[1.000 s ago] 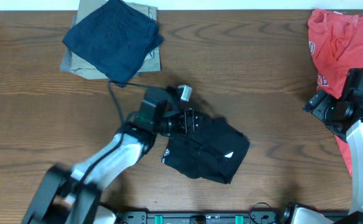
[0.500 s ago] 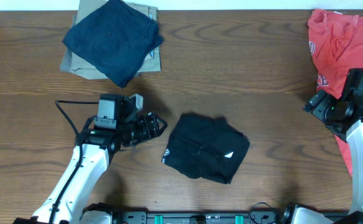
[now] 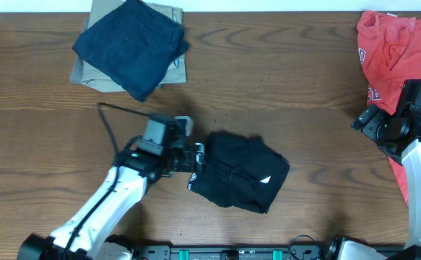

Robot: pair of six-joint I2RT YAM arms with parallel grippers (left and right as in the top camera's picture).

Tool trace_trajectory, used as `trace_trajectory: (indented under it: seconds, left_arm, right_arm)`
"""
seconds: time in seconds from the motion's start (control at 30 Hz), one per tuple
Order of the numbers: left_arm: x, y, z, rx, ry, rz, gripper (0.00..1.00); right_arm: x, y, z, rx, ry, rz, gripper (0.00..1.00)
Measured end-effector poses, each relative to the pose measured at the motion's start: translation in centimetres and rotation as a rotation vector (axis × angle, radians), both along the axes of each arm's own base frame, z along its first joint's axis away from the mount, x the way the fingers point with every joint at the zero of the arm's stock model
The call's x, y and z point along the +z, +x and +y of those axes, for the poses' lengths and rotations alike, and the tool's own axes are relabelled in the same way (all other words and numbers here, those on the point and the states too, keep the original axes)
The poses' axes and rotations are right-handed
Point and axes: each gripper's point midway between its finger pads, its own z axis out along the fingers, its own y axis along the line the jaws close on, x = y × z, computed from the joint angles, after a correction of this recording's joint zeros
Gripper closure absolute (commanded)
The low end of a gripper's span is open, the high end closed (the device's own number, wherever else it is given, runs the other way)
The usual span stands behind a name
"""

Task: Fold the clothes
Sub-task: 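Grasp the black bundle's left edge with the left gripper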

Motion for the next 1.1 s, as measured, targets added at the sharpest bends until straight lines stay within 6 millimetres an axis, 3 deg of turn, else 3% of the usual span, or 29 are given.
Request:
trace_trajectory:
  seconds: [0.27, 0.47, 0.63, 0.67, 0.73, 0.77, 1.1]
  left_arm:
    - [-4.0, -0.1, -1.2, -0.036, 0.003, 0.096, 0.14]
    - [-4.0, -0.9, -3.3, -0.102, -0.115, 0.148, 0.16]
    - [-4.1, -1.6, -3.8, -0.128, -0.147, 0.185, 0.45]
    - [-4.1, -1.8, -3.9, -0.132, -0.150, 0.191, 0.55]
    - [-4.1, -2.0, -4.1, -0.139, -0.156, 0.196, 0.86]
    - [-4.0, -2.0, -4.1, -0.138, -0.159, 0.200, 0.94]
    - [-3.2, -1.9, -4.1, -0.122, -0.131, 0.245, 0.94]
  right_arm:
    - [0.0, 0.0, 0.0, 0.000, 0.000, 0.000, 0.01]
    - [0.0, 0.0, 0.0, 0.000, 0.000, 0.000, 0.01]
    - [0.0, 0.0, 0.0, 0.000, 0.000, 0.000, 0.01]
    - [0.0, 0.0, 0.0, 0.000, 0.000, 0.000, 0.01]
    - [0.0, 0.0, 0.0, 0.000, 0.000, 0.000, 0.01]
    - [0.0, 0.0, 0.0, 0.000, 0.000, 0.000, 0.01]
    - [0.0, 0.0, 0.0, 0.000, 0.000, 0.000, 0.01]
